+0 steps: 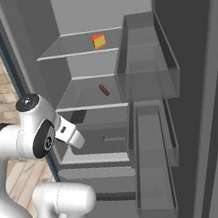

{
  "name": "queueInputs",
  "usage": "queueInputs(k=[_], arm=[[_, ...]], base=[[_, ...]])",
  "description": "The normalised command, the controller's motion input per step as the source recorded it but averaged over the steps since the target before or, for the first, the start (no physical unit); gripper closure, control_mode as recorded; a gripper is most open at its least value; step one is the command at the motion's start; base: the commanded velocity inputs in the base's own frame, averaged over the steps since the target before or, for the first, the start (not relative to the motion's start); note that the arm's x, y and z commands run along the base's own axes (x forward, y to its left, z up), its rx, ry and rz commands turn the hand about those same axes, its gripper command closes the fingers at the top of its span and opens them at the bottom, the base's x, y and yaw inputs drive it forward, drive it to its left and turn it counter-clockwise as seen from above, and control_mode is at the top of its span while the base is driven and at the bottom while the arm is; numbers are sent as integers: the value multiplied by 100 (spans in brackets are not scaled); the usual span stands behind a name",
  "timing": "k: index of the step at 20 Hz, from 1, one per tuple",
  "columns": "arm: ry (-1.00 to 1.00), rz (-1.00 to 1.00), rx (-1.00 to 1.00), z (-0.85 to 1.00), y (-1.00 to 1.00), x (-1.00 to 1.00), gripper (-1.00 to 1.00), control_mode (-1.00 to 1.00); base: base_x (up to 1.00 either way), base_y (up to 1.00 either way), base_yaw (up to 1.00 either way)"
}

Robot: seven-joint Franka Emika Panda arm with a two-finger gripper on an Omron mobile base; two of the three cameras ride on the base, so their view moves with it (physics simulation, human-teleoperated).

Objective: Retrieve the sausage and cheese from the fridge and place them on the cutting board on the counter.

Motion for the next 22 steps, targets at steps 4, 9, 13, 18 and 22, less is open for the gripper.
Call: queueInputs(k=[4, 9, 13, 18, 22], arm=[[0, 0, 0, 0, 0, 0, -100, 100], [0, 0, 0, 0, 0, 0, -100, 100], [0, 0, 0, 0, 0, 0, -100, 100], [0, 0, 0, 0, 0, 0, -100, 100], [0, 0, 0, 0, 0, 0, -100, 100]], base=[[0, 0, 0], [0, 0, 0], [0, 0, 0], [0, 0, 0], [0, 0, 0]])
